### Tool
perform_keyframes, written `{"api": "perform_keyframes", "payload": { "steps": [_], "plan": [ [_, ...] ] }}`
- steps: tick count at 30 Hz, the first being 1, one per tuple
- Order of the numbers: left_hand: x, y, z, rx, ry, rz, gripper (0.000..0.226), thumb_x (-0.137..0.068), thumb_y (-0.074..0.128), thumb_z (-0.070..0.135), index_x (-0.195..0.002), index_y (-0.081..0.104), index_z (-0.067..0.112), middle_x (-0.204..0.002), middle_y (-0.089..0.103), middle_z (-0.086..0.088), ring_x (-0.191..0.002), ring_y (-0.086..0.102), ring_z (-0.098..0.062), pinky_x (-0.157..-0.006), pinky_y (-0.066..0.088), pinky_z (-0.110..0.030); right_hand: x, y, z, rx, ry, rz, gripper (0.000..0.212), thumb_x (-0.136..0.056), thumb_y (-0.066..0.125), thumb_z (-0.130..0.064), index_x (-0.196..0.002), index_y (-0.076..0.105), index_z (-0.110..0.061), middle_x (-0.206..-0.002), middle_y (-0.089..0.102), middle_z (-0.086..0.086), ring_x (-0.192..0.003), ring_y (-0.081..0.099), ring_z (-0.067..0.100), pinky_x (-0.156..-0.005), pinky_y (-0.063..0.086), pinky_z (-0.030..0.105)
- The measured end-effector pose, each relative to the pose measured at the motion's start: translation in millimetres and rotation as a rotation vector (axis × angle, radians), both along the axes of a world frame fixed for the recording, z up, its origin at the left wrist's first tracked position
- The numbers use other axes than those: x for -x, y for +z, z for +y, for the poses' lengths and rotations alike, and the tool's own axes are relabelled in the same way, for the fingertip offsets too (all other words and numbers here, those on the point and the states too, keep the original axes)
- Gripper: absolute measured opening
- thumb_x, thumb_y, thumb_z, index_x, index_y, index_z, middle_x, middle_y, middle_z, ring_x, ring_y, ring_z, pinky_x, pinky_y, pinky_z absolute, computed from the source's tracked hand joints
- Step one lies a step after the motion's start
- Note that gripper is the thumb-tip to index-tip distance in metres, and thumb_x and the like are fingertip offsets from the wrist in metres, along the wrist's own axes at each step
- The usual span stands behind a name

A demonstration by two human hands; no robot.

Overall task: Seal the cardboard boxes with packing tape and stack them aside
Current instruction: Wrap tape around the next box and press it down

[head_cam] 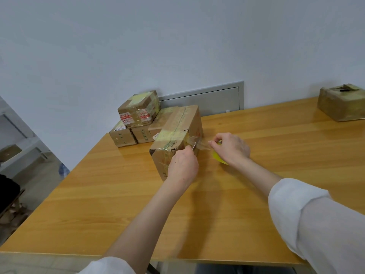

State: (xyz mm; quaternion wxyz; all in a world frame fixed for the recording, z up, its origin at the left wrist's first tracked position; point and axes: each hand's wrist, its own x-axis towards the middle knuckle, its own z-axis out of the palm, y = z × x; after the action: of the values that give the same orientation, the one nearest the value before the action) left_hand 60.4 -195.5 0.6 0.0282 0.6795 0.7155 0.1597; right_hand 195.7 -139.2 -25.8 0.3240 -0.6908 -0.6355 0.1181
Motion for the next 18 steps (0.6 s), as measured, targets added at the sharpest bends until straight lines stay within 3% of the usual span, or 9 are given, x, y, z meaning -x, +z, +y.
{"api": "perform_keyframes", "payload": {
  "steps": [11,14,18],
  "plan": [
    [-2.0,1.5,2.5,0.005,-0.044,-0.019,0.023,-0.098,0.035,0.013,-0.098,0.055,0.003,-0.093,0.063,-0.016,-0.080,0.063,-0.034,-0.061,0.050,-0.039,0.1,-2.0,1.4,-0.002,-0.007,-0.031,0.024,-0.089,0.055,-0.053,-0.089,0.068,-0.033,-0.076,0.053,-0.003,-0.072,0.045,0.022,-0.054,0.027,0.026],
    [-2.7,2.8,4.0,0.013,-0.054,-0.027,0.024,-0.098,0.034,0.012,-0.095,0.056,0.003,-0.090,0.062,-0.015,-0.076,0.064,-0.034,-0.061,0.053,-0.039,-0.2,-2.8,2.6,0.000,-0.009,-0.027,0.023,-0.088,0.055,-0.054,-0.088,0.067,-0.034,-0.080,0.058,-0.002,-0.073,0.046,0.023,-0.058,0.031,0.027],
    [-4.7,3.4,6.6,0.003,-0.060,-0.010,0.022,-0.098,0.035,0.012,-0.090,0.054,0.004,-0.087,0.061,-0.013,-0.073,0.060,-0.031,-0.055,0.044,-0.035,-0.4,-3.8,3.6,-0.002,-0.007,-0.029,0.022,-0.088,0.055,-0.054,-0.087,0.066,-0.035,-0.088,0.067,-0.001,-0.076,0.050,0.023,-0.059,0.032,0.027]
  ]
}}
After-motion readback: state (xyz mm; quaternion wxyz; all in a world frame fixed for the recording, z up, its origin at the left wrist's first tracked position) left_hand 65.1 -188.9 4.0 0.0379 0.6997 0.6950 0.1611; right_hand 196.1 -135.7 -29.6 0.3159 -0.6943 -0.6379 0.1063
